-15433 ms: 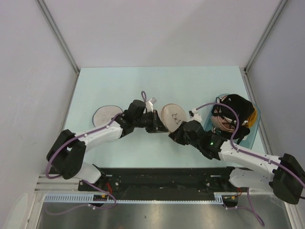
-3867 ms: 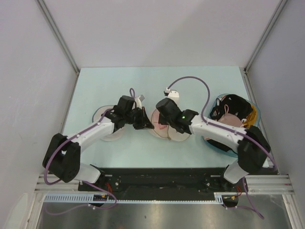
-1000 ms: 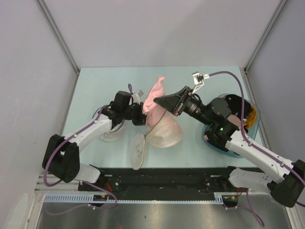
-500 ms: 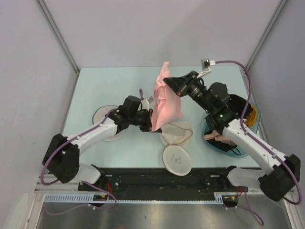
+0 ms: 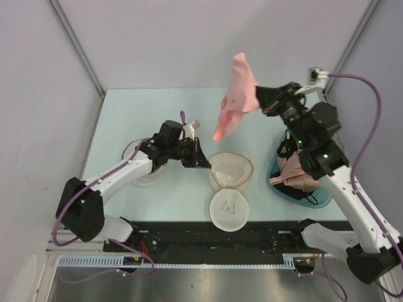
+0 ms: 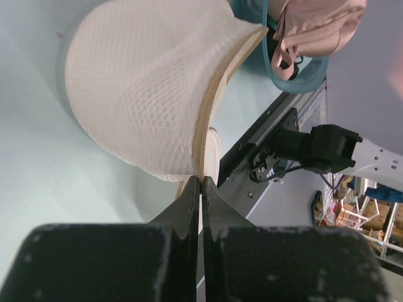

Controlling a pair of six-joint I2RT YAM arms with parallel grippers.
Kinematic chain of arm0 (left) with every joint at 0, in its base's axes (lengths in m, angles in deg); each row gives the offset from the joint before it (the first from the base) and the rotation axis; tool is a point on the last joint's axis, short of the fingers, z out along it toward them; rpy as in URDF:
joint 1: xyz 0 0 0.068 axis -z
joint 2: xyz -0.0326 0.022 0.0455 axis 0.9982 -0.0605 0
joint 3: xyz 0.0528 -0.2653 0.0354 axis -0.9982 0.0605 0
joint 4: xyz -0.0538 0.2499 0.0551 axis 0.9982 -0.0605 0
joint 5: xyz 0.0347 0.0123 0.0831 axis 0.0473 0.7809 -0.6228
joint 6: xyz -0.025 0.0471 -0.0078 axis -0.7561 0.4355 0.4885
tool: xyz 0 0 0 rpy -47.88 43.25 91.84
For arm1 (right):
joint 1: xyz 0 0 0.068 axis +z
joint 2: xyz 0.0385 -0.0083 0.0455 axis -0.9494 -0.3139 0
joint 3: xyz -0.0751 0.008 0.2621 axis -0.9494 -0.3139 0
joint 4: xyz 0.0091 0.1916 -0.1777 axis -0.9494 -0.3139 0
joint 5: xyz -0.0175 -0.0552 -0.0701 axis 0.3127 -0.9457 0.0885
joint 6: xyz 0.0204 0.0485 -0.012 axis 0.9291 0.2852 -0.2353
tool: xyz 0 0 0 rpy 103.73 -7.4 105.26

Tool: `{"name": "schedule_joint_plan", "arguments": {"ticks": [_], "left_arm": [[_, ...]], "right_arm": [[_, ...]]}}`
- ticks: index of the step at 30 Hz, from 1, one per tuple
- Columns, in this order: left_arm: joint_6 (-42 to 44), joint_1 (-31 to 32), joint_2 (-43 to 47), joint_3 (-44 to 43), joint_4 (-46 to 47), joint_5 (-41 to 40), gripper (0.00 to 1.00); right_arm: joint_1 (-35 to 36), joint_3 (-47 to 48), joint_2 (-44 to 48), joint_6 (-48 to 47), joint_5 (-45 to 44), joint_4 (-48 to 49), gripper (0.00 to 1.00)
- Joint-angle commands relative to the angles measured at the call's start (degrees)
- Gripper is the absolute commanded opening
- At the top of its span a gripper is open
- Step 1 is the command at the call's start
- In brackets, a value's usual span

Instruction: Unzip the laundry bag and remove the bra

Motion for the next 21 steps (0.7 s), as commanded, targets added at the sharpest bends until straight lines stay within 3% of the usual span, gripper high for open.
{"name": "schedule_joint_plan", "arguments": {"ticks": [1, 5, 10, 21], "left_arm": [[4.5, -5.3, 0.2, -4.2, -2.3, 1.5, 0.00], [5.4, -9.2, 0.5, -5.0, -2.8, 2.4, 0.00], [6.6, -9.7, -0.3, -5.3, -3.6, 2.8, 0.00], [5.7, -10.3, -0.9, -2.8, -1.1, 4.8, 0.01]], "right_arm": [[-7.3, 2.4, 5.4, -4.2, -6.1, -12.8, 0.00], [-15.2, 2.5, 8.5, -5.3, -6.3, -20.4, 0.00], [-18.7, 1.9, 8.3, -6.7, -11.7, -28.6, 0.00], [-25.3, -2.4, 9.8, -6.2, -14.4, -33.4, 0.00]]}}
